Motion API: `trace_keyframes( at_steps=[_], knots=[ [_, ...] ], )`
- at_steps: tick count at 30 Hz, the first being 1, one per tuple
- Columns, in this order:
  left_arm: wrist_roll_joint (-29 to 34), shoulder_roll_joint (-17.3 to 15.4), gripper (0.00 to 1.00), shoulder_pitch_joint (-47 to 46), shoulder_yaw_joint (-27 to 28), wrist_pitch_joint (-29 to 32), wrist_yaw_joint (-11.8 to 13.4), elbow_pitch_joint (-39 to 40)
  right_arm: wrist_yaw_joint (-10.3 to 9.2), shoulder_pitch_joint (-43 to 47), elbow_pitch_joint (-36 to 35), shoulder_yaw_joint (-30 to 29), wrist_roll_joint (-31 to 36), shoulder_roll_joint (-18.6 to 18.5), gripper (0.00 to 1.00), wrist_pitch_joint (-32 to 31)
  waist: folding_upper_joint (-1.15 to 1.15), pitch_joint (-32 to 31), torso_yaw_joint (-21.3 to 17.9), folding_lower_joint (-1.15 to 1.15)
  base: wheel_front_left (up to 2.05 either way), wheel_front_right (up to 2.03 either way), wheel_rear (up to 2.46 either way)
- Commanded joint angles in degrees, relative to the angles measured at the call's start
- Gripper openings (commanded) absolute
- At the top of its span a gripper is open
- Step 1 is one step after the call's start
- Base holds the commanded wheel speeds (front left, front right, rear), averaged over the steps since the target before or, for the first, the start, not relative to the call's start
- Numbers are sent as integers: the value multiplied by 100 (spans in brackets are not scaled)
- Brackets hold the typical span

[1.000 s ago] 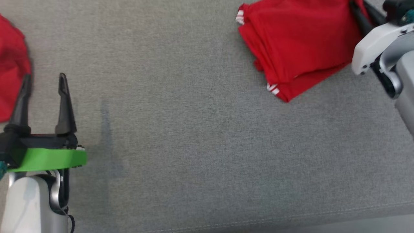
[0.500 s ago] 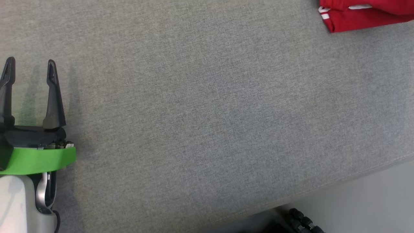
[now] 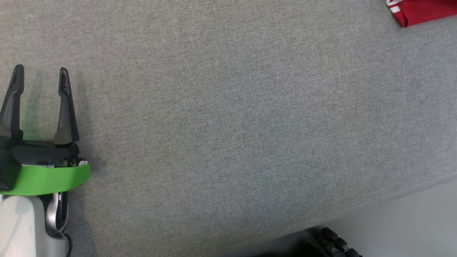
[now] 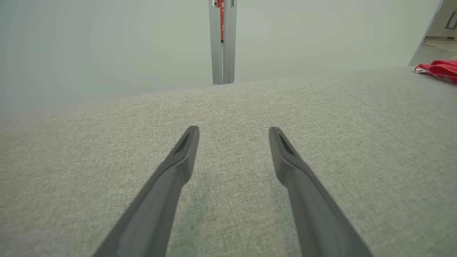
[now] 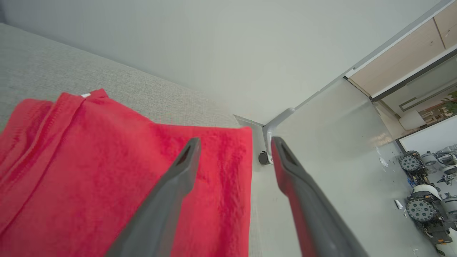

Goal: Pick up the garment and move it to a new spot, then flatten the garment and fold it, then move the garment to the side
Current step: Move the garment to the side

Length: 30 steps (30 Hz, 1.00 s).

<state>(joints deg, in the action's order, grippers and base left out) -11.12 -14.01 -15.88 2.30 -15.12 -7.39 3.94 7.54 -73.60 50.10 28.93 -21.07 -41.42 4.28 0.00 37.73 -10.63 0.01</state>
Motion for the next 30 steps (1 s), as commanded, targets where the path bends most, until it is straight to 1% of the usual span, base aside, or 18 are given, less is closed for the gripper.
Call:
trace_keyframes(
  at_steps=[1, 4, 9, 15, 21, 25, 30],
  knots=[
    [-8, 16, 100, 28, 21, -2, -20, -39, -12, -45, 24, -29, 39, 83, 100, 144, 0, -110, 36, -1, 0, 0, 0],
    [-28, 106, 100, 81, 41, -2, -20, -158, -12, 24, 22, -116, -43, 238, 100, 422, 0, -317, 77, -1, 0, 0, 0],
    [-31, 305, 100, 268, 172, -2, -19, -437, -11, 287, -191, -79, -99, 517, 100, 867, 0, -928, 204, -1, 0, 0, 0],
    [29, 530, 100, 609, 371, -2, -18, -726, -11, 913, -599, -161, -214, 852, 100, 1064, 0, -1698, 401, -1, 0, 0, 0],
    [82, 698, 100, 1008, 575, -2, -18, -974, -11, 1949, -1241, -510, -249, 1347, 100, 1093, 0, -2407, 597, -1, 0, 0, 0],
    [116, 764, 100, 1200, 669, -2, -19, -1069, -11, 2699, -1735, -736, -165, 1708, 100, 1094, 0, -2661, 679, -1, 0, 0, 0],
    [146, 849, 100, 1359, 716, -2, -19, -1202, -11, 3617, -2171, -887, -61, 2042, 100, 1096, 0, -2963, 797, -1, 0, 0, 0]
  ],
)
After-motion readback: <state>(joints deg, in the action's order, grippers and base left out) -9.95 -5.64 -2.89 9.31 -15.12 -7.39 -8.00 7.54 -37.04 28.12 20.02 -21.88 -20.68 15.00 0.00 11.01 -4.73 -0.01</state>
